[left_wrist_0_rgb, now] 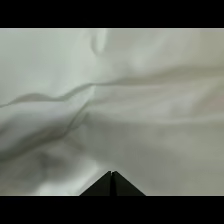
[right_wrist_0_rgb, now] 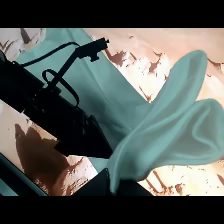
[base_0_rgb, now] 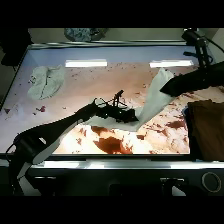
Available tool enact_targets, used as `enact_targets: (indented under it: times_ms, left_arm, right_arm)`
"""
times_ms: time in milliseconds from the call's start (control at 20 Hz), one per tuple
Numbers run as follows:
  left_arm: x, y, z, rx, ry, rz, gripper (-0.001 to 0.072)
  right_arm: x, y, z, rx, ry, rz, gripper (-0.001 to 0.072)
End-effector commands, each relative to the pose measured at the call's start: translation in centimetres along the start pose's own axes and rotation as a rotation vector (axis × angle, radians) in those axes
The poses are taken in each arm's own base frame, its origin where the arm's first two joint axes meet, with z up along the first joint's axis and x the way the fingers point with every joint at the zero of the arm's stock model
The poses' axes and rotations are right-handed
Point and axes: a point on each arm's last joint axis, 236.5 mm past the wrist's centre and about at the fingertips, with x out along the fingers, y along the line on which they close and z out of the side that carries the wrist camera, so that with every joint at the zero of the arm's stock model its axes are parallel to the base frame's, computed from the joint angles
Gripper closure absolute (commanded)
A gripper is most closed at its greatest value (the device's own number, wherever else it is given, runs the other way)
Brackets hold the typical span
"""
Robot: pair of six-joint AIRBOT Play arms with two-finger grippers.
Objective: Fold the shirts.
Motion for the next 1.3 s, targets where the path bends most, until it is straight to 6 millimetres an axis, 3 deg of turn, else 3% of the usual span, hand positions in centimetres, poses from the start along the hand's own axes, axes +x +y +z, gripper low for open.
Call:
enact_targets:
  times_ms: [0,100,250,350,500,550,600,650,700,850,1100,1200,1250]
  left_arm:
    - [-7.8,1.3,1.9,0.204,-0.024,0.228,0.0678]
    - [-15.6,0.8,4.4,0.306,-0.135,0.39,0.0677]
    - [-28.6,-2.3,7.2,0.362,-0.394,0.508,0.0676]
    - [-36.0,-4.8,7.0,0.373,-0.541,0.528,0.0676]
    - [-43.7,-7.8,4.7,0.389,-0.693,0.563,0.0676]
    - [-45.3,-8.6,3.7,0.395,-0.724,0.573,0.0676]
    - [-46.4,-9.3,2.8,0.401,-0.744,0.58,0.0676]
    - [-47.2,-9.8,2.0,0.406,-0.756,0.587,0.0675]
    - [-47.6,-10.1,1.4,0.408,-0.759,0.591,0.0675]
    - [-47.8,-9.7,0.8,0.403,-0.745,0.616,0.0675]
    - [-46.8,-7.1,1.6,0.372,-0.7,0.644,0.0674]
    - [-46.4,-6.4,1.7,0.359,-0.685,0.645,0.0674]
    - [-46.2,-6.1,1.8,0.354,-0.679,0.645,0.0674]
  right_arm:
    - [1.8,0.7,1.1,-0.032,-0.009,0.015,0.0671]
    - [5.0,2.6,2.3,-0.076,-0.005,0.059,0.0671]
    - [11.6,7.0,4.9,-0.142,-0.035,0.13,0.0671]
    - [16.6,10.5,5.4,-0.15,-0.026,0.181,0.067]
    - [24.4,14.2,4.5,-0.065,0.01,0.216,0.066]
    - [26.6,14.7,4.2,-0.004,0.018,0.215,0.05]
    - [28.5,15.1,3.8,0.055,0.027,0.226,0.0223]
    - [29.6,15.3,3.3,0.085,0.039,0.244,0.0076]
    - [30.0,15.2,2.7,0.096,0.064,0.253,0.0033]
    - [27.8,11.3,0.3,0.067,0.173,0.209,0.0035]
    - [18.1,-2.2,-4.2,0.115,0.335,0.013,0.0039]
    - [16.4,-5.9,-7.5,0.22,0.399,0.0,0.0051]
    - [16.7,-6.6,-9.3,0.28,0.422,0.015,0.009]
